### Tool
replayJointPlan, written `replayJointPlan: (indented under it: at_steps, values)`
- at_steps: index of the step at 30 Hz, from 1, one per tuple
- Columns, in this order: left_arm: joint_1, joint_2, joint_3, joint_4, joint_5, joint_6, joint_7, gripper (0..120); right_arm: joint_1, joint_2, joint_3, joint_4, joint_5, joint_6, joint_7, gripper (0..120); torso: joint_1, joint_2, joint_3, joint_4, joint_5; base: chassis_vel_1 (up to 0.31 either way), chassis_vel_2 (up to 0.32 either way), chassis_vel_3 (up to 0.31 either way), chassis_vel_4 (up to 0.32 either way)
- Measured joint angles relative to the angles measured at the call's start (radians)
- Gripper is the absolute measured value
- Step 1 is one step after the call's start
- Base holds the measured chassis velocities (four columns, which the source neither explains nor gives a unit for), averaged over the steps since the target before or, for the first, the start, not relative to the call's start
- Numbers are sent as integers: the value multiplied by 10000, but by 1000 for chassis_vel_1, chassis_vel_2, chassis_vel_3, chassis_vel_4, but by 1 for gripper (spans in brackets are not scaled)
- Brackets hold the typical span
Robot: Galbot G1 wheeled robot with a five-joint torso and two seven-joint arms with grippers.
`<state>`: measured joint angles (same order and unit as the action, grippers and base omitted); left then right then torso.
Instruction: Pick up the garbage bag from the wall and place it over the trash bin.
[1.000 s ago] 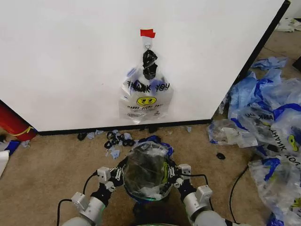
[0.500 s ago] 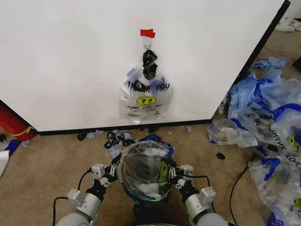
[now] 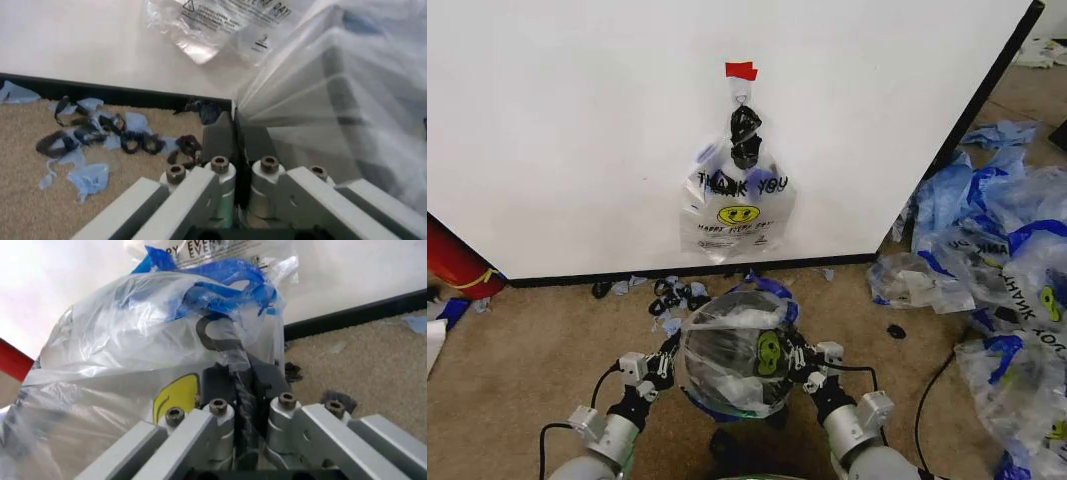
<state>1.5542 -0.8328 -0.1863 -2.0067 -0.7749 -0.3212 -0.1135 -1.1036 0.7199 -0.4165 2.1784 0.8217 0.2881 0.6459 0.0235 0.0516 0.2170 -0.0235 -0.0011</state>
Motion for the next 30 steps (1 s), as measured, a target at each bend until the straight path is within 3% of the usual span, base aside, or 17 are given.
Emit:
replayJointPlan:
  at_steps: [30]
  values:
    - [-315,-533,623,1248,300,-184,366,0,162,272,-79,-22,349,13,-86,1,0,0,0,0,2,0,0,0,0]
